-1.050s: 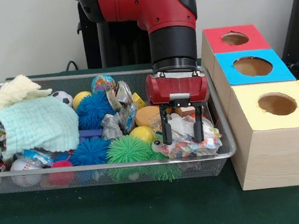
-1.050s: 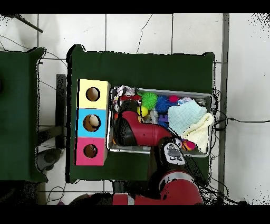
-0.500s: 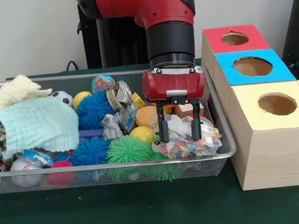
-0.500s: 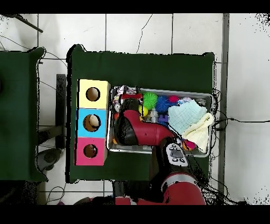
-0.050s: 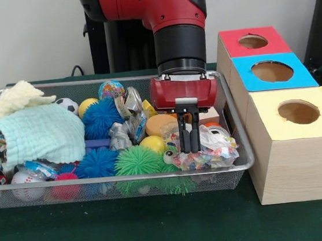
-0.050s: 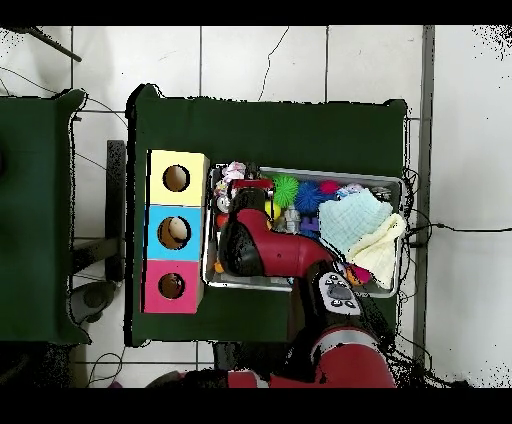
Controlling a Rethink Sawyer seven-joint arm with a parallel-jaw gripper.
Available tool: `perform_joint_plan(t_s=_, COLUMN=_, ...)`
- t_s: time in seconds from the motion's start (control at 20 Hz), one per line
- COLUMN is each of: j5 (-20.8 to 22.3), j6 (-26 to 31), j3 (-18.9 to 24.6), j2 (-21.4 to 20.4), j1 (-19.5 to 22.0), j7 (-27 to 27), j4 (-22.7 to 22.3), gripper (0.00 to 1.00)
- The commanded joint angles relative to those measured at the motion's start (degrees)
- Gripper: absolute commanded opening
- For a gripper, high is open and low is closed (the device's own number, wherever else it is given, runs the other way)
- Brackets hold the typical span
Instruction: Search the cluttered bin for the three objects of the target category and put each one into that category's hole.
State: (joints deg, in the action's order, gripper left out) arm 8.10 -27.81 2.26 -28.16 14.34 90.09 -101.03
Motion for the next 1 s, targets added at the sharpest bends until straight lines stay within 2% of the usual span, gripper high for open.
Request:
perform_joint_plan(t_s=0.05, j5=-0.1, j6=2.1, j3=4.2, j2=2.2, j1=1.1, j7=12.8, j4=-0.5, gripper=0.0)
perform_joint_plan(t_s=1.0, j5=-0.3, j6=1.9, j3=4.1, j2=2.2, j1=0.6, j7=12.5, j4=-0.8, gripper=0.0)
